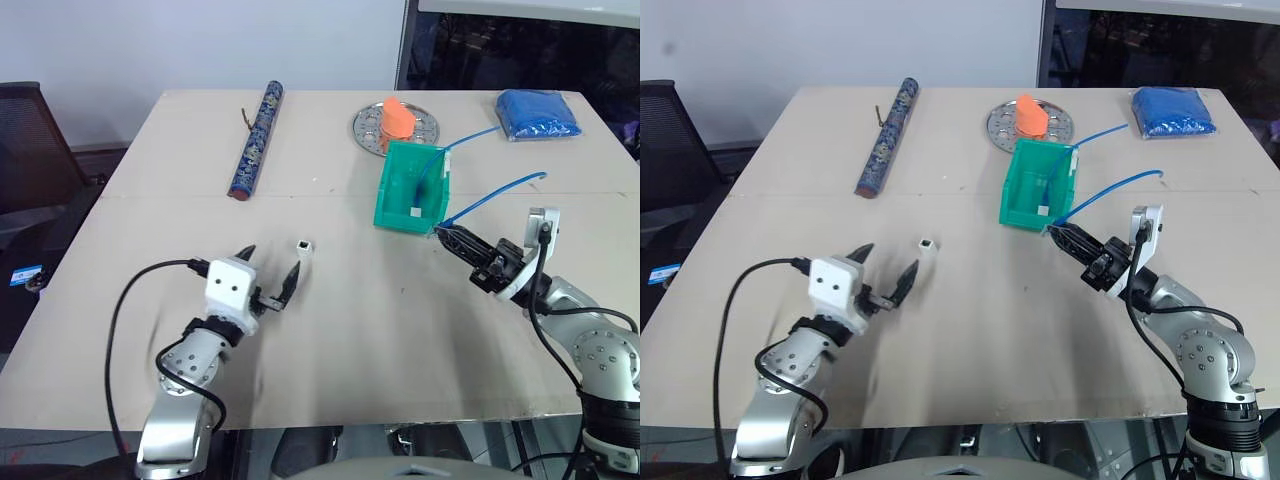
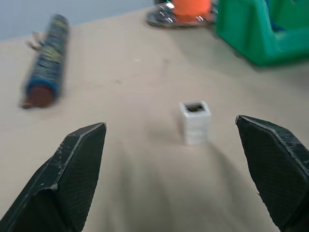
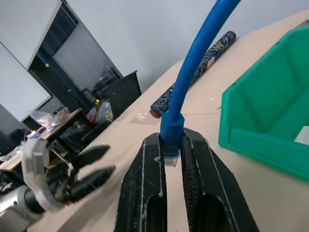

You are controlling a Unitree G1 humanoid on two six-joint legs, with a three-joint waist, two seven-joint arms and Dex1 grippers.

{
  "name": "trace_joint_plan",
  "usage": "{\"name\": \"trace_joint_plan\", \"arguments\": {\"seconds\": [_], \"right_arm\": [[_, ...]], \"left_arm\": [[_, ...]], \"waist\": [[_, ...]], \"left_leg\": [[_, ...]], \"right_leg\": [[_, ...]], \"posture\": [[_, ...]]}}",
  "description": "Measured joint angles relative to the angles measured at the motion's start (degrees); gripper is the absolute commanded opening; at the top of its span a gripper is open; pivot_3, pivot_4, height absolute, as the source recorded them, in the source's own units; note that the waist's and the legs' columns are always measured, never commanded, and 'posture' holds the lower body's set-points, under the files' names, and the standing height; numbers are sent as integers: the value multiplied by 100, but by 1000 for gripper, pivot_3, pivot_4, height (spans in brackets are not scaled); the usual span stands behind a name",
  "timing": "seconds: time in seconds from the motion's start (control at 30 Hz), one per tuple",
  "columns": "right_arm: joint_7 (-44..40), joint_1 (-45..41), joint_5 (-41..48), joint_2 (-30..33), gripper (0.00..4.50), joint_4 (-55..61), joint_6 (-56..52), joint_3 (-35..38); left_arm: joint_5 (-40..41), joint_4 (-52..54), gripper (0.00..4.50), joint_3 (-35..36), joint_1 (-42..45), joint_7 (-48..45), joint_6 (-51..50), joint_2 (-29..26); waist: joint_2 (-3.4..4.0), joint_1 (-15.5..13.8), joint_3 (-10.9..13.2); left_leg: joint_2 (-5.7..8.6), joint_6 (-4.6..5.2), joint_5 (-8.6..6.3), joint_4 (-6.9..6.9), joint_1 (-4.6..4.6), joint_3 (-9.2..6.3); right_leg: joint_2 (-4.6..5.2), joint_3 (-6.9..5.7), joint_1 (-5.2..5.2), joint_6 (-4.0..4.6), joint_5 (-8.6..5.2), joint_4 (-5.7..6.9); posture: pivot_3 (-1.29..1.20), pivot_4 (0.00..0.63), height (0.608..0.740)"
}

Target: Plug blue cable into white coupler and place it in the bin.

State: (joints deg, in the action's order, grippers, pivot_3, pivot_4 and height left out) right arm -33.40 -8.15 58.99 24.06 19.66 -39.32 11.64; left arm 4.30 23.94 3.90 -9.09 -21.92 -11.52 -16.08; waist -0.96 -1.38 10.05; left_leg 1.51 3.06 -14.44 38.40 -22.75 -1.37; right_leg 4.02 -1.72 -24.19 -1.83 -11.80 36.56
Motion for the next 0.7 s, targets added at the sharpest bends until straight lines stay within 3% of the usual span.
{"name": "trace_joint_plan", "arguments": {"seconds": [0.33,0.43,0.63,0.7], "right_arm": [[33,47,-221,-55,0,19,95,4],[83,100,-243,-122,0,75,106,-3],[141,261,-311,-220,0,203,177,-14],[137,263,-349,-250,0,208,194,-61]], "left_arm": [[-195,-1577,4413,-283,1042,162,432,119],[-245,-1842,3646,-380,1247,161,623,133],[-286,-2199,752,-453,1465,164,915,154],[-297,-2373,530,-469,1637,113,954,149]], "waist": [[0,44,0],[1,44,0],[4,18,-2],[4,13,-2]], "left_leg": [[-4,0,0,-5,-4,-5],[-4,1,0,-4,-3,-6],[-3,1,0,0,-2,-5],[-4,1,0,2,-2,-5]], "right_leg": [[-4,-14,-1,-11,21,-1],[-4,-15,-1,-12,21,0],[-1,-15,2,-18,19,0],[-1,-17,2,-26,15,1]], "posture": [[0,150,740],[0,150,740],[0,150,740],[0,150,740]]}}
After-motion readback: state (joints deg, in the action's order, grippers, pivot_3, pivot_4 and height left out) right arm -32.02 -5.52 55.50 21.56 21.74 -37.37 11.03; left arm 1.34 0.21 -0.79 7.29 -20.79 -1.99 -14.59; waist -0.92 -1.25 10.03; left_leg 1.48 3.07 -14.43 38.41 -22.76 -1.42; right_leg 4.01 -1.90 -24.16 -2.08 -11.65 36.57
